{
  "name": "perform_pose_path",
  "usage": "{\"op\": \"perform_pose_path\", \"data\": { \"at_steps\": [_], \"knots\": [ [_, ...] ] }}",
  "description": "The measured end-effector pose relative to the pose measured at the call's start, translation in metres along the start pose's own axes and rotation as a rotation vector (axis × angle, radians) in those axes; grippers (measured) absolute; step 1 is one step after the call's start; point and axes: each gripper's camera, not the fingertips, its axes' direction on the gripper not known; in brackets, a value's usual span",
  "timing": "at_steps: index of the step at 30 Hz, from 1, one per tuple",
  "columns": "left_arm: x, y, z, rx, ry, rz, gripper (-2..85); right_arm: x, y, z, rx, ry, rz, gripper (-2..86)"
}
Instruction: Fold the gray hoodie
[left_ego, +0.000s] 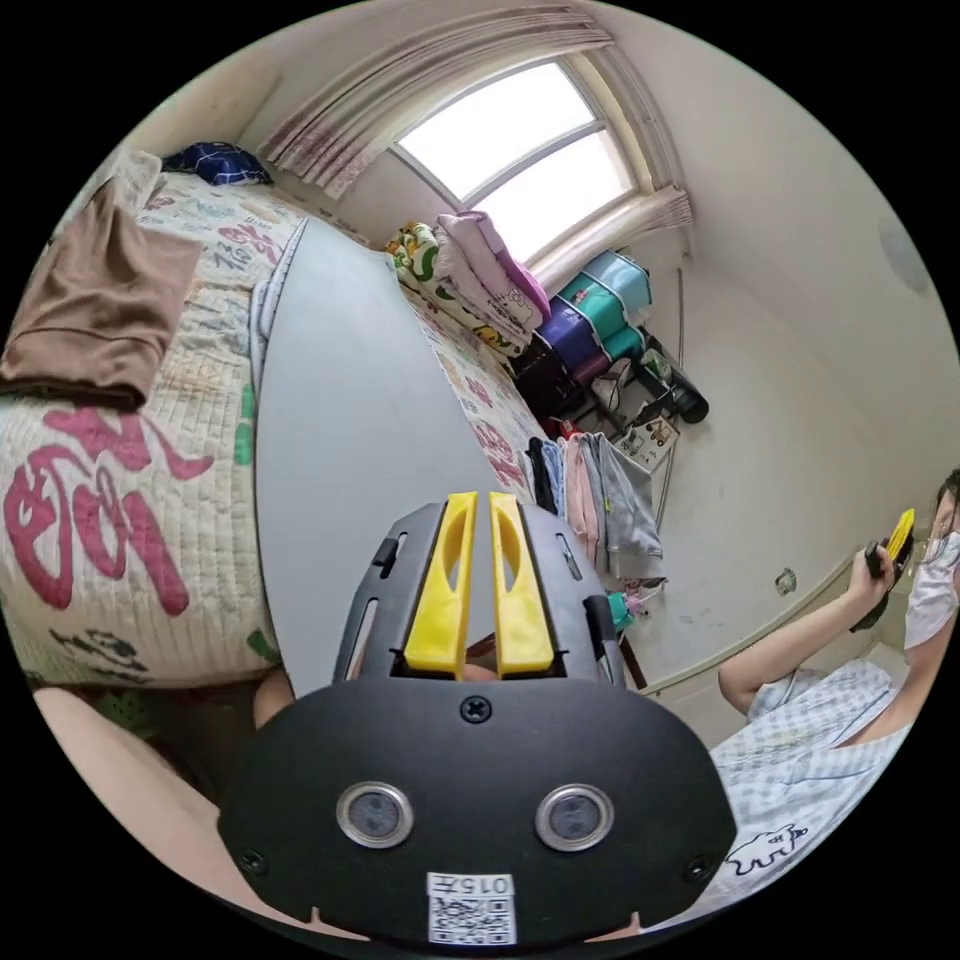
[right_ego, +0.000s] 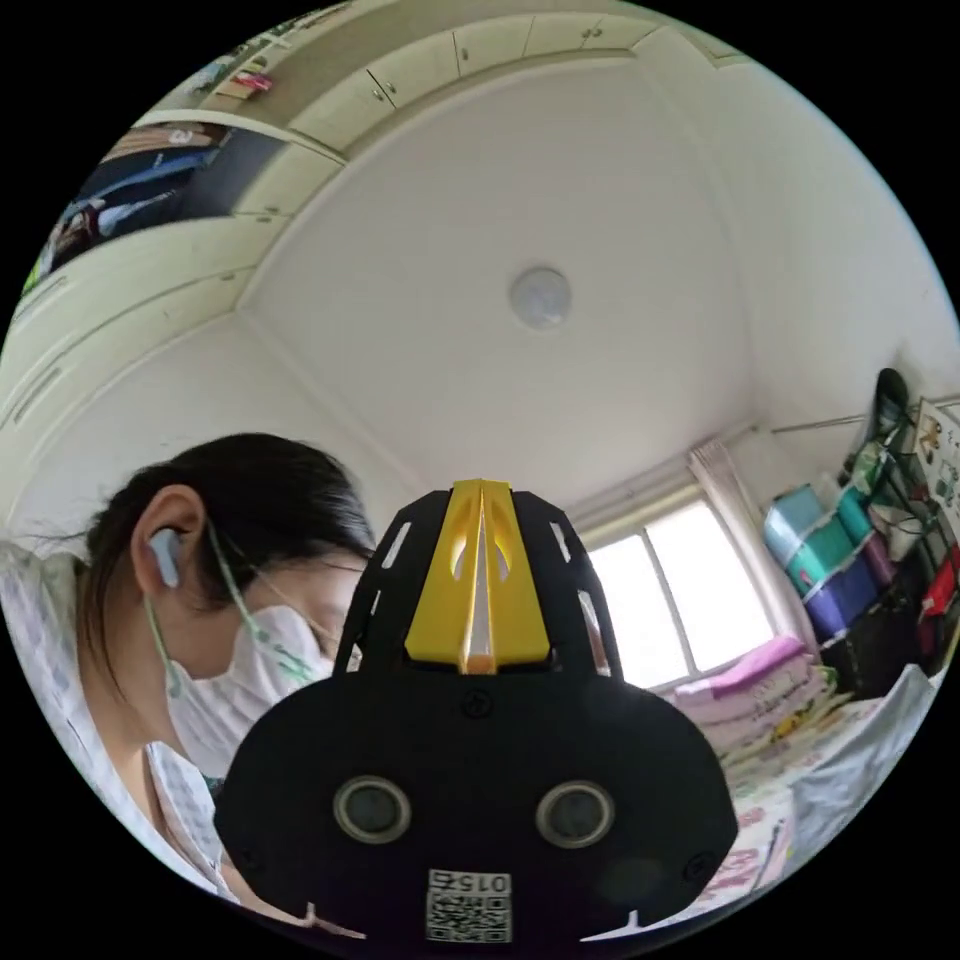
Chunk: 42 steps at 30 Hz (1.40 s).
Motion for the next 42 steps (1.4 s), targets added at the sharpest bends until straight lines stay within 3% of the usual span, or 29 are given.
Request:
{"op": "perform_pose_path", "data": {
  "at_steps": [5,10,20,27,32,36,42],
  "knots": [
    [-0.032,0.081,-0.107,0.059,0.005,-0.094,0.1,-0.08,0.007,-0.048,0.074,-0.187,0.127,-0.8],
    [-0.066,0.161,-0.24,0.262,0.042,-0.2,-0.7,-0.162,0.014,-0.097,0.151,-0.273,0.106,-0.8],
    [-0.098,0.24,-0.314,0.375,0.165,-0.268,-0.8,-0.193,0.051,-0.121,0.058,-0.446,0.181,-0.7],
    [-0.116,0.234,-0.345,0.398,0.134,-0.272,1.2,-0.143,0.123,-0.102,-0.013,-0.505,0.205,-0.7],
    [-0.152,0.192,-0.365,0.495,-0.032,-0.365,8.9,-0.069,0.2,-0.063,-0.119,-0.554,0.291,-0.7],
    [-0.201,0.136,-0.326,0.447,0.018,-0.444,10.7,0.008,0.276,-0.032,-0.234,-0.455,0.289,-0.6],
    [-0.259,0.104,-0.241,0.363,-0.067,-0.603,16.0,0.132,0.405,0.025,-0.528,-0.329,0.266,0.3]
  ]
}}
